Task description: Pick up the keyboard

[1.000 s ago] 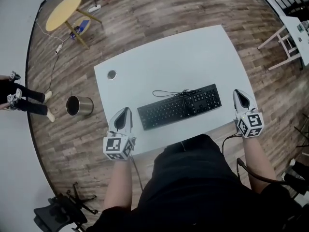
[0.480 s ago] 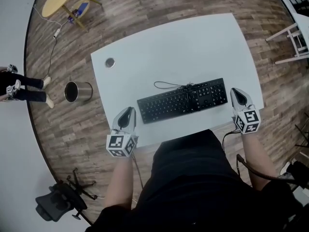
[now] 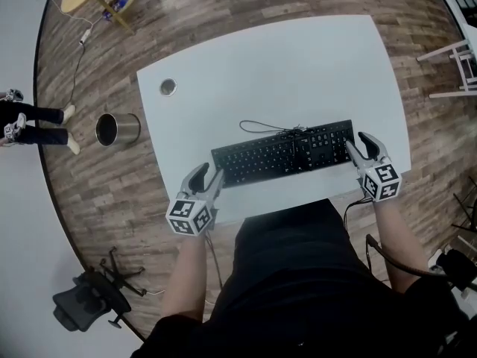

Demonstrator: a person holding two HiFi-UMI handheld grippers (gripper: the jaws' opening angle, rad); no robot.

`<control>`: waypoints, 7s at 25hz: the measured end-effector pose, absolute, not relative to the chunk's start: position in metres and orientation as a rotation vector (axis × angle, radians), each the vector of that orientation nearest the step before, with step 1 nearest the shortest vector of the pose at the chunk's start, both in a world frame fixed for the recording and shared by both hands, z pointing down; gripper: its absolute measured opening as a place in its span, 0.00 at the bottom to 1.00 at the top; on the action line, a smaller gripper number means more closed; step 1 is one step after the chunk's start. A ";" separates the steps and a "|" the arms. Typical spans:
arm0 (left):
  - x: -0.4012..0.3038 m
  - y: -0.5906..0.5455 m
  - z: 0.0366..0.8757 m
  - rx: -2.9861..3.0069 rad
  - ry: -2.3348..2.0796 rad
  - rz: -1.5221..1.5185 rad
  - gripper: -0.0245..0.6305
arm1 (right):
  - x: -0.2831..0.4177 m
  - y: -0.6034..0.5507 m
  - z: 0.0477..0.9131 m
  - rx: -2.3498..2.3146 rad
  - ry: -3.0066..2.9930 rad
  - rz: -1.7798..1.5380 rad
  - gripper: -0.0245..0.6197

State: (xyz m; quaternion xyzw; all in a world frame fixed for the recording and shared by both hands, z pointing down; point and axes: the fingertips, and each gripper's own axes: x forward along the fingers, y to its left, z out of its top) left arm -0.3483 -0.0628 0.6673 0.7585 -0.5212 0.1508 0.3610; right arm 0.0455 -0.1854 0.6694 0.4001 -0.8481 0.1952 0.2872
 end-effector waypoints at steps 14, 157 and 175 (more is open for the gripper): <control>-0.335 -0.052 0.699 1.841 -1.246 0.420 0.46 | 0.042 -0.179 0.695 0.943 -2.252 0.727 0.49; -0.424 -0.141 0.410 2.226 -1.866 0.191 0.32 | -0.049 -0.257 0.411 1.204 -2.903 0.016 0.45; -0.422 -0.145 0.413 2.218 -1.863 0.192 0.32 | -0.047 -0.257 0.414 1.200 -2.898 0.028 0.45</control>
